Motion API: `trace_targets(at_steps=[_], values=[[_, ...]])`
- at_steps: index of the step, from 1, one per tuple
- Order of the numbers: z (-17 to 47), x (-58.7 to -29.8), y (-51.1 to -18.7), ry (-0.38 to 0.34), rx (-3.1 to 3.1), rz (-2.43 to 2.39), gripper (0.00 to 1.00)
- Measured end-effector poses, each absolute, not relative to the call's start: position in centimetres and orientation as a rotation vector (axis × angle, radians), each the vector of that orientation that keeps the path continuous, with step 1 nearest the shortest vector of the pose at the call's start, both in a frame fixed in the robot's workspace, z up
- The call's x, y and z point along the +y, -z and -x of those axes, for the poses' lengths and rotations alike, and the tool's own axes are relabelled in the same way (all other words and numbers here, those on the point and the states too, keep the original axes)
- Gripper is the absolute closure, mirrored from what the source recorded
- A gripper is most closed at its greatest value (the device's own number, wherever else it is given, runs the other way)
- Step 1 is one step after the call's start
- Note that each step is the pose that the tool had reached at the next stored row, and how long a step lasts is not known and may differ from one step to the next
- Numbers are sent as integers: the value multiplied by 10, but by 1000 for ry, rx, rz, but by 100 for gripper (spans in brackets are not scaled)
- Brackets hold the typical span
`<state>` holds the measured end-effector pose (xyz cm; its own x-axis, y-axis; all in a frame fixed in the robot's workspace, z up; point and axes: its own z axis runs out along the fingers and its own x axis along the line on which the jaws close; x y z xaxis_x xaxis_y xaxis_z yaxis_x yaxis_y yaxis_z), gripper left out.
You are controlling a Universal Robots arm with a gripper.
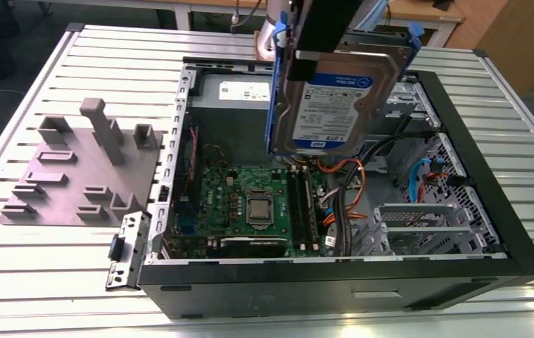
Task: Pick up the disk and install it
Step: 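Insert the disk into the insertion slot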
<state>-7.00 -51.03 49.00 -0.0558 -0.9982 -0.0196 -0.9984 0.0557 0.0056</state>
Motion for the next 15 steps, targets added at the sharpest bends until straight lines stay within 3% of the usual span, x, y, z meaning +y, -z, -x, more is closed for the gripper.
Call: trace_targets(at_steps=[15], values=[[48, -541, -484, -28, 2275, 2151, 63]])
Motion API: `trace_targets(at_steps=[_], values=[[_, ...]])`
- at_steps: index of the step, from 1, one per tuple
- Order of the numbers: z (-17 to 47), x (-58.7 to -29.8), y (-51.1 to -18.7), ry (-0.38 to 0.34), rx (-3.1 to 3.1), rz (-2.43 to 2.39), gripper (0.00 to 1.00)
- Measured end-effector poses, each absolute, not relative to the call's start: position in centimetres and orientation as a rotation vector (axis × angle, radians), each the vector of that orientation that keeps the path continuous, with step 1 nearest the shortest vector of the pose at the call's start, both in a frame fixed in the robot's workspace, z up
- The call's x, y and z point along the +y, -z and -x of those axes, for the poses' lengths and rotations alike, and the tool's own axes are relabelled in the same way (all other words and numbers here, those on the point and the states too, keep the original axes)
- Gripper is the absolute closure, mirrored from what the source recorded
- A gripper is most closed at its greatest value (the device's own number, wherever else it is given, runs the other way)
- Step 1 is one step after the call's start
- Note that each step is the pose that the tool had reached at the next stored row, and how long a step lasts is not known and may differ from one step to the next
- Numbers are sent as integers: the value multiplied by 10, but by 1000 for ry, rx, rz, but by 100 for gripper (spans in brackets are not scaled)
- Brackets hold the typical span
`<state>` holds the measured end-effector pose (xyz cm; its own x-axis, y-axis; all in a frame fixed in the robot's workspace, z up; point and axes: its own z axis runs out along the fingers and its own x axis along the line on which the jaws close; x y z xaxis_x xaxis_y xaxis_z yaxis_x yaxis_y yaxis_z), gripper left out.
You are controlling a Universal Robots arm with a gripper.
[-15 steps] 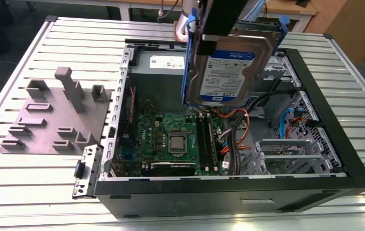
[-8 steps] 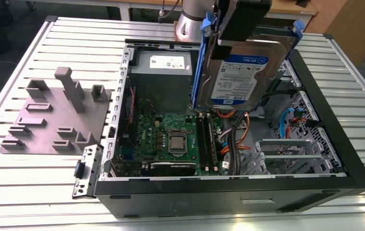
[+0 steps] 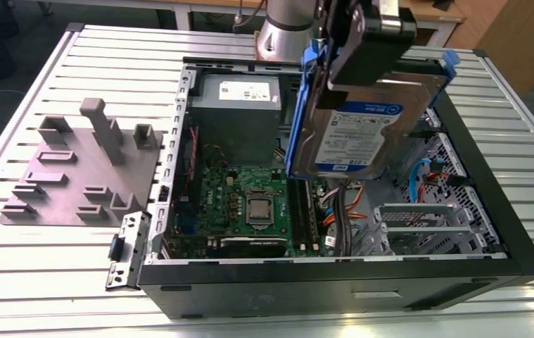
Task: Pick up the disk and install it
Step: 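Insert the disk into the insertion slot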
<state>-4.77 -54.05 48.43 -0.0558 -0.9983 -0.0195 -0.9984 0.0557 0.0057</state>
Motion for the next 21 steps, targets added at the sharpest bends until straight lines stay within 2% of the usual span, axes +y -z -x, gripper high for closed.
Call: trace_targets(at_steps=[21], values=[[-15, -567, -466, -28, 2275, 2151, 63]])
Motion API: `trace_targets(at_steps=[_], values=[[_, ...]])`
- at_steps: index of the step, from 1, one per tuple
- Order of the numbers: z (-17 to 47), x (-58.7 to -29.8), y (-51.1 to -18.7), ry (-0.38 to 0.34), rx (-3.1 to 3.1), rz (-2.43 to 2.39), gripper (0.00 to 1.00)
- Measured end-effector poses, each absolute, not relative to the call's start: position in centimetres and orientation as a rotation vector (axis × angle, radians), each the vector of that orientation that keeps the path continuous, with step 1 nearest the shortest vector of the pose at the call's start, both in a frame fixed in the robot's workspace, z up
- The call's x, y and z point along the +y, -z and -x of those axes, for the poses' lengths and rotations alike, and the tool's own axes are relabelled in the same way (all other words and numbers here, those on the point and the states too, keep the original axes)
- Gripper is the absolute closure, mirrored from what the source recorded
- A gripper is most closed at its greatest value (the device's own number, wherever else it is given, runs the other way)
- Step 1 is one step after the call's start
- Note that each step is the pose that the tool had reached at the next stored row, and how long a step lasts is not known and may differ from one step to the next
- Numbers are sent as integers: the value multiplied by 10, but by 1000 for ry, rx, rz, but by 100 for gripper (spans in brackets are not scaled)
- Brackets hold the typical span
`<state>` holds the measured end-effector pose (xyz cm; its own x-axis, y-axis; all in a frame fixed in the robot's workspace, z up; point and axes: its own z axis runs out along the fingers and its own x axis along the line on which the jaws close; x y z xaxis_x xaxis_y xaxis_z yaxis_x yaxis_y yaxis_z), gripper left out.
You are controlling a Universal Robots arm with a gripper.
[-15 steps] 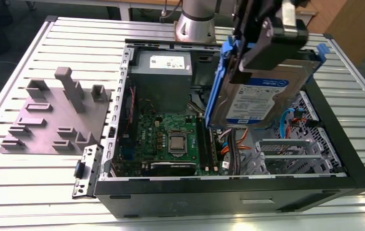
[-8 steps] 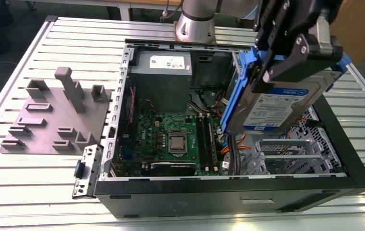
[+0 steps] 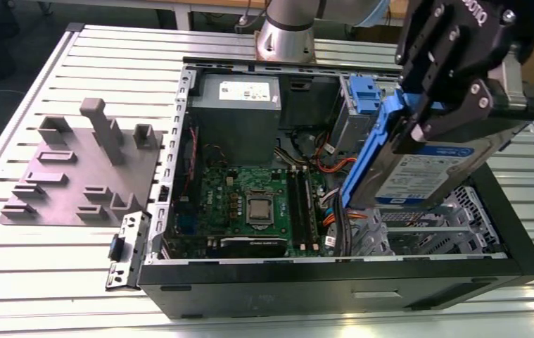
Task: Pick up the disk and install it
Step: 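Insert the disk into the insertion slot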
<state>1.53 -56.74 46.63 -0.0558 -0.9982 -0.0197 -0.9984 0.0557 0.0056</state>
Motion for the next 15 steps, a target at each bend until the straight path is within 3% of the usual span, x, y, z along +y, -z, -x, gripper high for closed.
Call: trace_targets(at_steps=[15], values=[[-71, -569, -454, -28, 2275, 2152, 63]])
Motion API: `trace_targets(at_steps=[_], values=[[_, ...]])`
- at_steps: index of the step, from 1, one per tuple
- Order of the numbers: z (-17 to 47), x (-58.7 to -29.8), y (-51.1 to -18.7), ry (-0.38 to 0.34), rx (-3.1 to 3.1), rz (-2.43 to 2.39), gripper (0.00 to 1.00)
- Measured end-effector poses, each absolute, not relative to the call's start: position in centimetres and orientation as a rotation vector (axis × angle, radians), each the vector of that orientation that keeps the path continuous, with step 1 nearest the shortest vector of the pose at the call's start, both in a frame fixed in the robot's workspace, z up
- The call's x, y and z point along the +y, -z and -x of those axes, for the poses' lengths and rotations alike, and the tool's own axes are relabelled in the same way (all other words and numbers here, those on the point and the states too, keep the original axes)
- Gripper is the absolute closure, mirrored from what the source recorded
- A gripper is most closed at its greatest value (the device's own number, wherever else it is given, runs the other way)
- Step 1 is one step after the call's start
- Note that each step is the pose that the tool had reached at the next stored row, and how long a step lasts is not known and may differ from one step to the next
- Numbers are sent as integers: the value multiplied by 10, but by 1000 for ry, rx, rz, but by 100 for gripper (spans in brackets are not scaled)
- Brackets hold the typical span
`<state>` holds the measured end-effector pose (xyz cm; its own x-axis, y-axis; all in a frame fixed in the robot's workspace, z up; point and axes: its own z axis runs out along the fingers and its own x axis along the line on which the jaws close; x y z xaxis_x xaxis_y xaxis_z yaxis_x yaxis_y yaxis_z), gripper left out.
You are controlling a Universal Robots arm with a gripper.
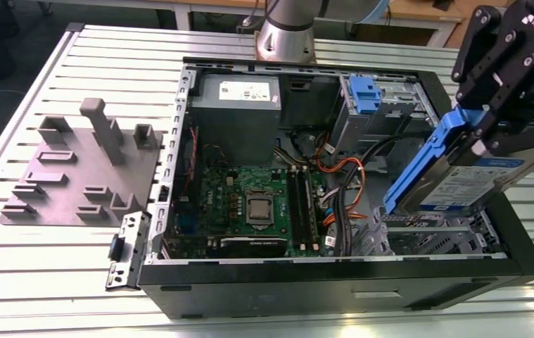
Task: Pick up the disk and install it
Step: 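Insert the disk into the insertion slot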
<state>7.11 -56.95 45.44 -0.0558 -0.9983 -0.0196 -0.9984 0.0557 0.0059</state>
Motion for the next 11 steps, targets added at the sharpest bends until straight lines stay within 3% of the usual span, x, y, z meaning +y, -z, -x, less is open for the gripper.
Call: trace_targets(at_steps=[11], values=[[-73, -570, -447, -28, 2269, 2158, 63]])
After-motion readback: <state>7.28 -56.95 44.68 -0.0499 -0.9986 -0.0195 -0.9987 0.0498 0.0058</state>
